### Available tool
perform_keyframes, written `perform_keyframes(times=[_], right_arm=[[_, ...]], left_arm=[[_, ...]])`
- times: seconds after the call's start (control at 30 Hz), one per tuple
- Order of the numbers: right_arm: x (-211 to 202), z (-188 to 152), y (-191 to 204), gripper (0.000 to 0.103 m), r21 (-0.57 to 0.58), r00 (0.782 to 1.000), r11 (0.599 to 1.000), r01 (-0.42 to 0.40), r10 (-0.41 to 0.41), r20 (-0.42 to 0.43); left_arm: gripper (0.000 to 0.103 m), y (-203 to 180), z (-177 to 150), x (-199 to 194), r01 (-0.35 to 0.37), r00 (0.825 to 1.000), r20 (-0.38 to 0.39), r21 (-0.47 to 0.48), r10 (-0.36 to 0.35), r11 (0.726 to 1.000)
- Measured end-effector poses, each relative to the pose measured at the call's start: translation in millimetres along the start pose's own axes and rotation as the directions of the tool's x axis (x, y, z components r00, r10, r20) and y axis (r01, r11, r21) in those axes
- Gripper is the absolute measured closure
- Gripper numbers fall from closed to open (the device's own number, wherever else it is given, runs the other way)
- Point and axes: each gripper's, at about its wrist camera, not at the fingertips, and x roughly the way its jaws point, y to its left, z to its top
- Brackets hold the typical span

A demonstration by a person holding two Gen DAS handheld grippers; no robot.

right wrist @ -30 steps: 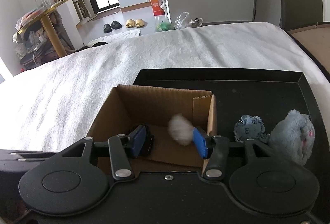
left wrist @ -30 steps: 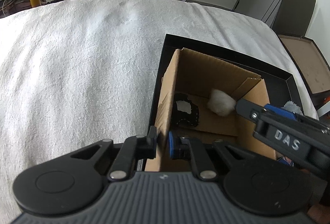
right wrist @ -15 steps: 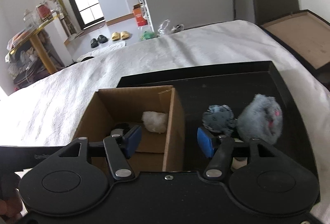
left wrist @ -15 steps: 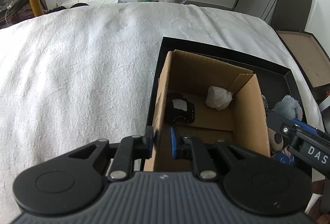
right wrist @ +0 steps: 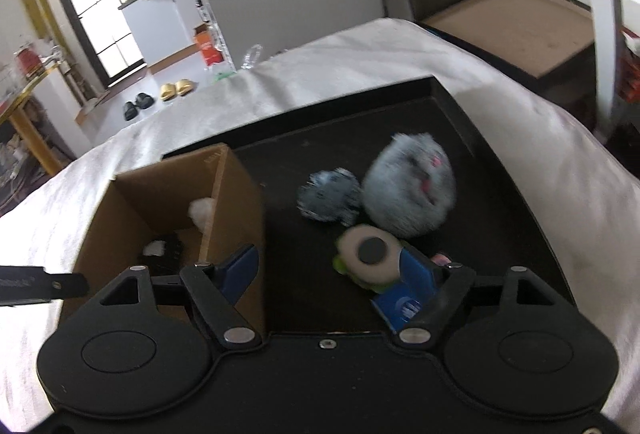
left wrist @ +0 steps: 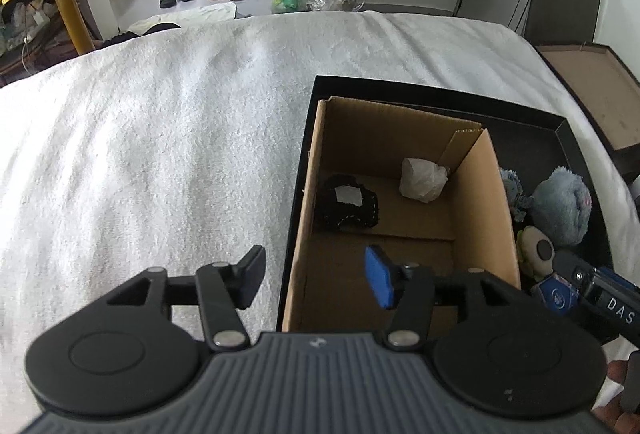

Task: Organize soft objects
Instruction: 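Move the right tool back over the blue Vinda tissue pack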

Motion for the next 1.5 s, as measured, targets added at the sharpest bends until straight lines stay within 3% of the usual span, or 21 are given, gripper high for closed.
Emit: perform_keyframes(times=[0.5,0.67,0.93,1.3,1.5], right_arm=[[26.0,-25.6,-46.3,0.026,0.121,0.994,0.988,0.094,-0.087,-0.069],[36.3,-32.4,-53.1,0.026,0.156,0.991,0.983,0.097,-0.082,-0.102],[52.6,-31.5,-50.3,0.026,0.155,0.987,0.979,0.132,-0.115,-0.115],[42.6,-39.9,-56.0,0.026,0.080,0.962,0.962,0.261,-0.253,-0.102],[43.5,-38.3,-56.4,0.026,0.063,0.956,0.956,0.288,-0.282,-0.082]], left_arm=[[0.045,-21.1,-6.6,3.0,-0.054,0.998,-0.022,0.057,0.055,0.997],[0.045,-26.0,-5.3,4.4,-0.068,0.997,-0.024,0.069,0.070,0.995],[0.045,-31.1,-2.3,5.3,-0.089,0.996,-0.022,0.089,0.092,0.992],[0.045,-31.7,-2.8,8.5,-0.096,0.995,-0.031,0.085,0.099,0.992],[0.045,-31.4,-3.1,8.0,-0.096,0.995,-0.033,0.088,0.099,0.992]])
